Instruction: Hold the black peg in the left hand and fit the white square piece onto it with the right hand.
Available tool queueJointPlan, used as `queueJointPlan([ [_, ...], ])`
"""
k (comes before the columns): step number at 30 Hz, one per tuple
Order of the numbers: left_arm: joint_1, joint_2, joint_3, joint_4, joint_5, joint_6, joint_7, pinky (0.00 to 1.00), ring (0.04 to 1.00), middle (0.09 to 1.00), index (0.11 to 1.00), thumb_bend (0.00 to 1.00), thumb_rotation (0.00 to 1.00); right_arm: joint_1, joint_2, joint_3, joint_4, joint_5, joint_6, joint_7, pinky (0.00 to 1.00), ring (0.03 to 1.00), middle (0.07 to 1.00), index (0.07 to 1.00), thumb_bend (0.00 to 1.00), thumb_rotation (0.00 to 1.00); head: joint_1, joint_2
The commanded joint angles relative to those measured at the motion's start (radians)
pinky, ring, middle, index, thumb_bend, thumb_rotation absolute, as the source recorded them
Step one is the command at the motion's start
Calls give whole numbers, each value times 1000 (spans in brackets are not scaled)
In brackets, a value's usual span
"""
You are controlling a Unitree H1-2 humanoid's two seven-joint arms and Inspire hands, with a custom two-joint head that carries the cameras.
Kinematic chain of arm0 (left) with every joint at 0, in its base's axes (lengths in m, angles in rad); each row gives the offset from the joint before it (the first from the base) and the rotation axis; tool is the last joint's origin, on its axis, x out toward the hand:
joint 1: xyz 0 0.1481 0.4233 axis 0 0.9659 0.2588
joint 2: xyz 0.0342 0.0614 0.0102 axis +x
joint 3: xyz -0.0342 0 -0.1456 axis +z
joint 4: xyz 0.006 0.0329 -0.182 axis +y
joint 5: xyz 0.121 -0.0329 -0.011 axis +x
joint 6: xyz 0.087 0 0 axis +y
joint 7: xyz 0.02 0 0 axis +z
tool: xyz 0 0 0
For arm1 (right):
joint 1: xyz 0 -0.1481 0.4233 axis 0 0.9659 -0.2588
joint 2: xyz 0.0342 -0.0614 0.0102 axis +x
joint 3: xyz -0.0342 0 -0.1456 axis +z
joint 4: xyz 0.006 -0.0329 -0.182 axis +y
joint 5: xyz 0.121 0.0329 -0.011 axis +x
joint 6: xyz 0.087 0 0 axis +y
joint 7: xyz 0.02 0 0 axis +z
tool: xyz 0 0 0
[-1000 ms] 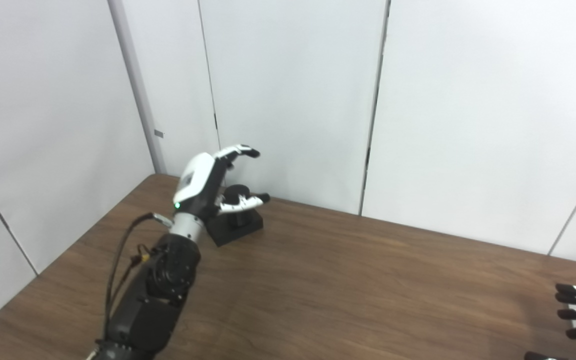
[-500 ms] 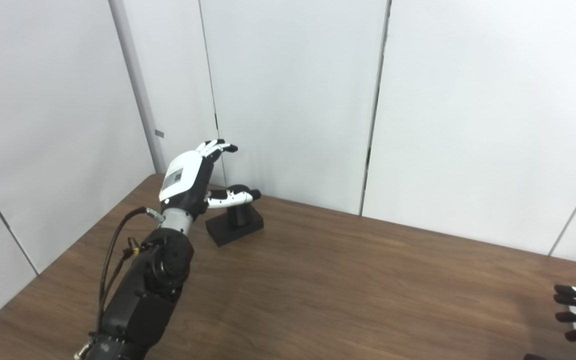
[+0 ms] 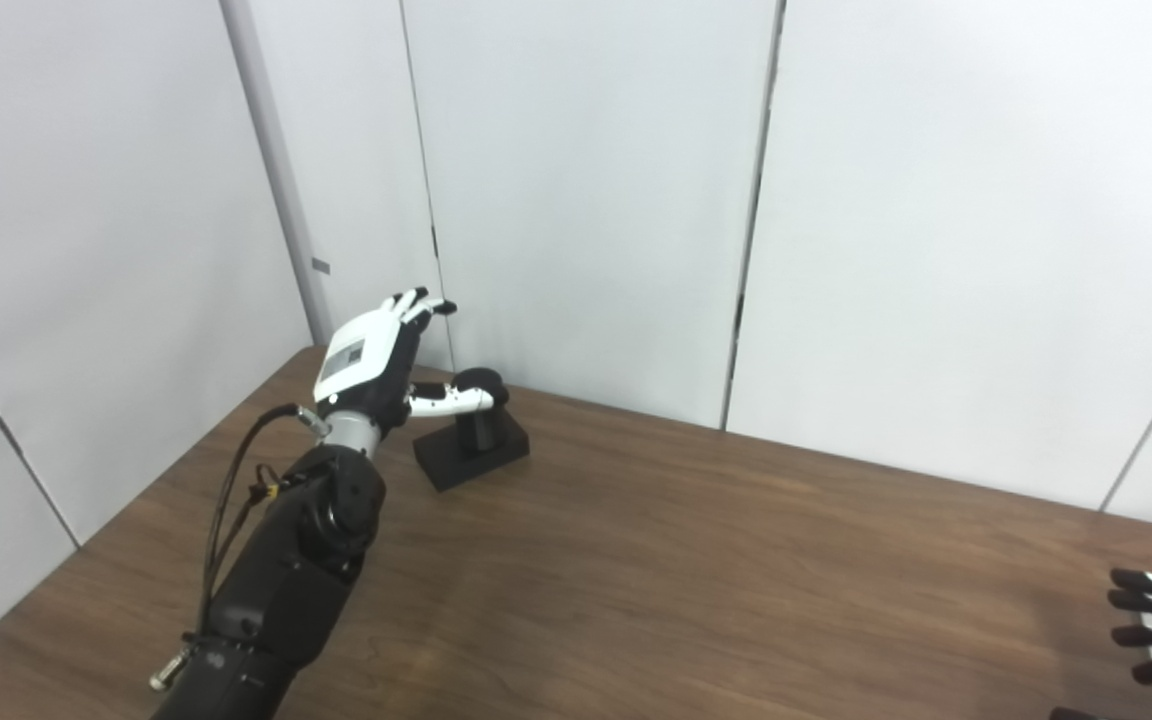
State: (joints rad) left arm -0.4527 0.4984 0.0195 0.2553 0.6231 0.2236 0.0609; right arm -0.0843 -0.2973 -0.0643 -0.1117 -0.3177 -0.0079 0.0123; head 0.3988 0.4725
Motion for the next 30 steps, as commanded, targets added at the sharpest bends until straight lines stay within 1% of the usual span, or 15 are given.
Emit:
queueJointPlan([
  [1,-68,47,1,-2,3,-8,14,878,993,974,848,1000,470,-18,-18,-12,-44,9,-15,-4,507,651,744,761,646,0,-2,0],
  [7,-93,65,-21,59,-3,-14,15,852,991,970,846,1000,475,-15,-18,-11,-47,9,-20,-6,507,651,744,760,647,0,-5,3],
  [11,-100,81,-41,67,-1,4,-14,861,996,977,856,1000,469,-14,-19,-10,-45,6,-19,-5,508,653,749,758,666,0,-9,9],
  [15,-105,90,-57,86,0,14,-28,871,997,978,861,1000,473,-12,-18,-12,-47,12,-19,-5,507,654,752,756,673,0,-11,9],
  [17,-108,98,-74,104,9,14,-34,842,990,976,857,1000,478,-11,-19,-13,-49,11,-19,-5,510,653,751,757,671,0,-11,10],
  [20,-107,106,-96,111,22,28,-39,818,979,967,846,1000,485,-9,-20,-14,-55,9,-15,-5,504,647,749,756,670,0,-12,12],
  [24,-112,117,-115,131,20,37,-52,846,982,965,848,1000,477,-6,-20,-15,-66,11,-2,0,502,648,752,755,670,0,-13,16],
  [26,-114,121,-126,129,24,50,-65,846,983,967,849,1000,488,-5,-21,-16,-68,11,-1,0,505,650,752,754,671,0,-13,17],
  [30,-115,123,-140,119,31,76,-86,828,983,965,842,1000,472,-3,-22,-17,-74,13,2,3,511,651,754,757,668,0,-14,21],
])
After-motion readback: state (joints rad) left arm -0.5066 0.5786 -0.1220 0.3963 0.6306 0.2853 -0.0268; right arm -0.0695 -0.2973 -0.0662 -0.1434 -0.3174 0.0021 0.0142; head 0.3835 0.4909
